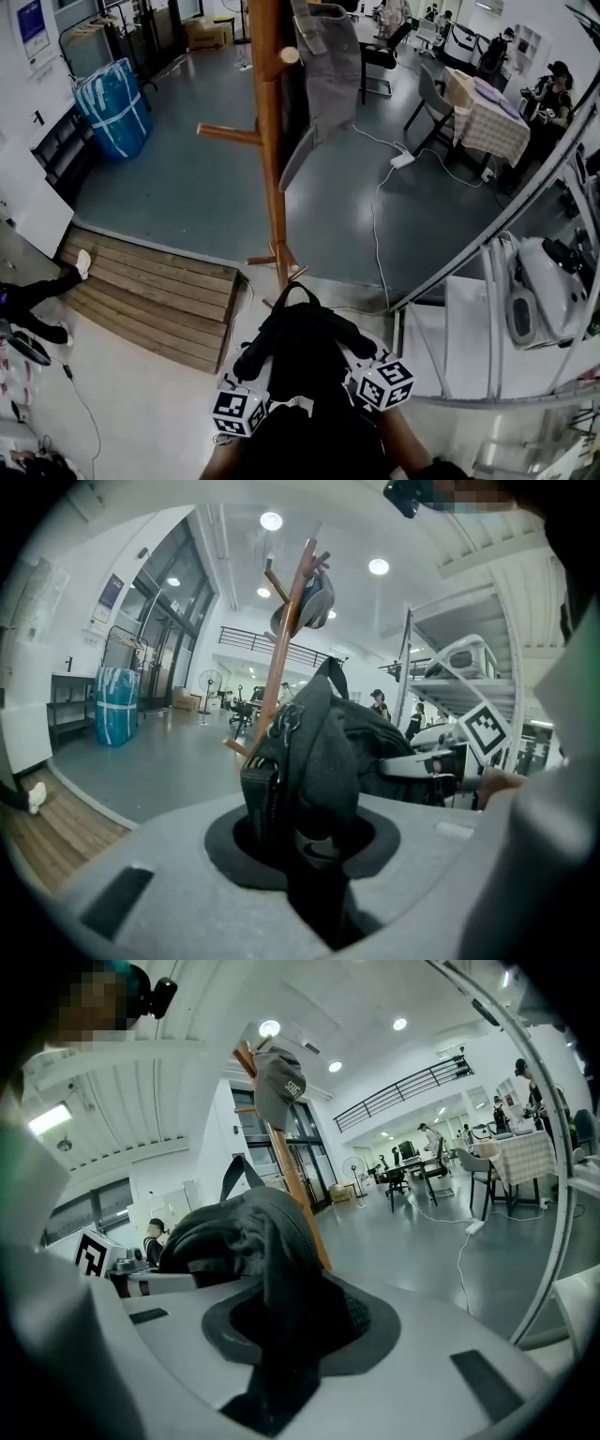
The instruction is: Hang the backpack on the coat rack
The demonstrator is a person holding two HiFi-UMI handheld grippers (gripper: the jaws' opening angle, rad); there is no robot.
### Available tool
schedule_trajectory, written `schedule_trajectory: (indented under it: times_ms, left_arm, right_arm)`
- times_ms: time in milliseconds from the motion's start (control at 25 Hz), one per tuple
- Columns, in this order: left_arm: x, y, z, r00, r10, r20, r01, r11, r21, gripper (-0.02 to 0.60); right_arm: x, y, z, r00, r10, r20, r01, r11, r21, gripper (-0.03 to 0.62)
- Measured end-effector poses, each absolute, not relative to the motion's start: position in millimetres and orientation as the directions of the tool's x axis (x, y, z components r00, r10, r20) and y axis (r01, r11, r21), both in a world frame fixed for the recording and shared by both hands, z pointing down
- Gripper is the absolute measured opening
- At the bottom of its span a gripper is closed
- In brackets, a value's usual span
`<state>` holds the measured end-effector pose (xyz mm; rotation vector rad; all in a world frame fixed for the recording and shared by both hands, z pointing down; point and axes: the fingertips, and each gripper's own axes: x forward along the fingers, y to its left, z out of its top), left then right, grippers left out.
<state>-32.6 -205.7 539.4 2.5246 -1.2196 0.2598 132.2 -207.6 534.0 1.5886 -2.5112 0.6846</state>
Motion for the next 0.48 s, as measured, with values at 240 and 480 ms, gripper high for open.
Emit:
schedule_trajectory:
  times_ms: [240, 480]
  left_arm:
    - [-28.5, -234.3, 545.9, 0.579, -0.754, 0.310, -0.815, -0.541, 0.207, 0.094]
    - [-18.9, -257.5, 560.7, 0.547, -0.767, 0.335, -0.837, -0.501, 0.219, 0.095]
  right_arm:
    - [135.9, -242.3, 540.7, -0.497, -0.804, 0.326, -0.858, 0.397, -0.327, 0.092]
    - [145.0, -270.7, 554.1, -0.528, -0.775, 0.348, -0.842, 0.424, -0.332, 0.092]
